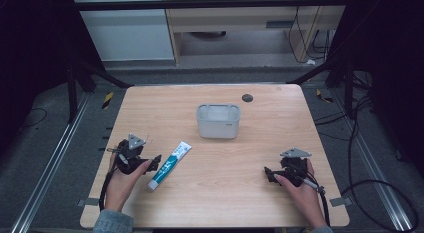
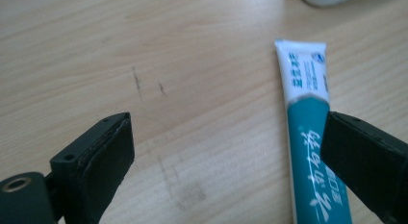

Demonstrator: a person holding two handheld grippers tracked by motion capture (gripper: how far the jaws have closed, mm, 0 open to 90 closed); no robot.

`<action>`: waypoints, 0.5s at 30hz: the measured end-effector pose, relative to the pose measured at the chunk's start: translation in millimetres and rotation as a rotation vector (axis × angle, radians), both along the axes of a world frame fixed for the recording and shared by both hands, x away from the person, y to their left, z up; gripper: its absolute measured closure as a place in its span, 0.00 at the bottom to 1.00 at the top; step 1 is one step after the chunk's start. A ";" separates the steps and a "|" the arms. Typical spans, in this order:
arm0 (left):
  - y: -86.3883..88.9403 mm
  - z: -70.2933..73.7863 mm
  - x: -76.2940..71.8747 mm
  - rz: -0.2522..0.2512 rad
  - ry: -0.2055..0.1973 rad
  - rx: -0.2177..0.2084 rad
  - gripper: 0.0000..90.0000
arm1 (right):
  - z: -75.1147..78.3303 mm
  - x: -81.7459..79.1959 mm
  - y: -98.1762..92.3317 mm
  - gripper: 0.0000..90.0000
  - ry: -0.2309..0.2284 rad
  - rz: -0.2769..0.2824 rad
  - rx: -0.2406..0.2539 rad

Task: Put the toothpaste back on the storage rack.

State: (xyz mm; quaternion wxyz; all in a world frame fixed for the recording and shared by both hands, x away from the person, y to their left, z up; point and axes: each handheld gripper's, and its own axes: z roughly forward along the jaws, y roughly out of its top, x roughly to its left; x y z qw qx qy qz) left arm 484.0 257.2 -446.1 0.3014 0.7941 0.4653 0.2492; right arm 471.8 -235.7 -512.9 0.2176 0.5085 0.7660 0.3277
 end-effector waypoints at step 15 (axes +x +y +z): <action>-23.5 10.0 4.9 -0.100 0.130 0.120 0.06 | 0.0 -0.1 -0.2 0.01 -0.002 0.001 -0.005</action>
